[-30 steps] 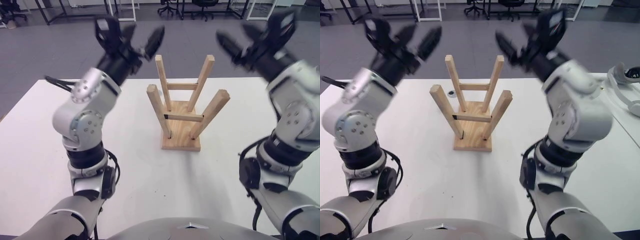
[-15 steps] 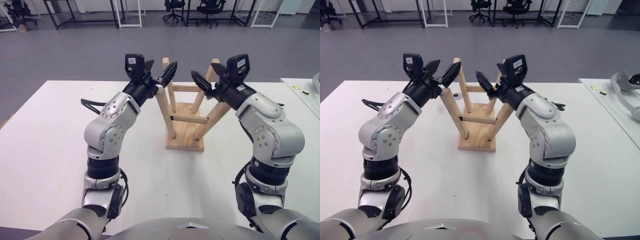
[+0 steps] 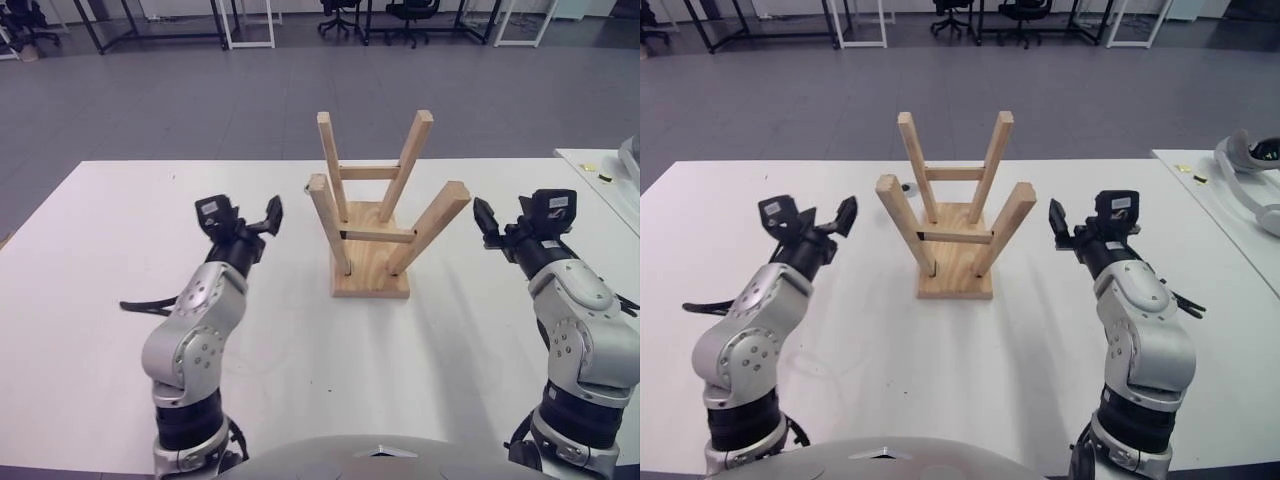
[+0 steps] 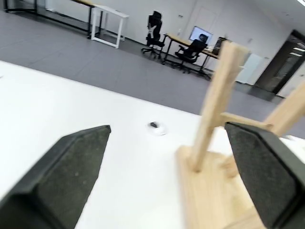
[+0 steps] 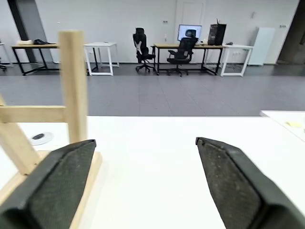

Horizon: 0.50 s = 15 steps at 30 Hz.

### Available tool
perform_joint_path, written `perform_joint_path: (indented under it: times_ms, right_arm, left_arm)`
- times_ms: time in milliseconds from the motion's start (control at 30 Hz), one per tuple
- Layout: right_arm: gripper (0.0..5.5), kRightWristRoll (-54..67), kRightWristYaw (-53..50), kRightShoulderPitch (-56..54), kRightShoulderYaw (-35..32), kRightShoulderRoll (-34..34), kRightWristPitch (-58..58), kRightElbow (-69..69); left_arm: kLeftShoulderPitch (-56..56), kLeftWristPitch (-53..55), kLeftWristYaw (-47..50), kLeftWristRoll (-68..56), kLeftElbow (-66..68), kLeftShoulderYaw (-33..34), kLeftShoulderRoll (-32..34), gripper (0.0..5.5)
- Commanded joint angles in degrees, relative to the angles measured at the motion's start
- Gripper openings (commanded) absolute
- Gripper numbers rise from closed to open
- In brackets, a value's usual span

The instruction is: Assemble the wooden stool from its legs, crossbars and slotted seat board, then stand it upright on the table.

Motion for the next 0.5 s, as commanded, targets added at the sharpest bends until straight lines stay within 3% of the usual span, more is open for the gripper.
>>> perform_joint_path:
  times_ms: [33,133,233,367,500]
  right_arm:
    - [3.93,-3.3,-4.5,-9.2,12.9,-1.9,9.8,-9.0]
    - [3.93,-4.3,-3.7,-10.7,24.8,-5.1,16.1,-12.6]
    - [3.93,-5.5,-2.3,-9.5,26.9,-7.3,18.1,-13.5]
    - [3.93,-7.1,-1.7,-7.1,23.4,-10.4,17.0,-12.5]
    - [3.93,-5.6,2.2,-10.8,8.8,-11.9,6.8,-4.3]
  left_arm:
    - [-8.4,2.9,-1.4,2.1,1.4,-9.5,-1.5,4.41]
    - [-8.1,6.4,-2.7,6.1,0.9,-14.3,2.2,4.41]
    - [-5.8,7.7,-3.5,8.4,0.4,-15.0,3.5,4.41]
    - [-2.6,7.7,-5.2,10.3,-1.2,-12.8,6.5,4.41]
    - [-10.3,1.2,-11.1,13.5,4.1,-1.2,17.7,4.41]
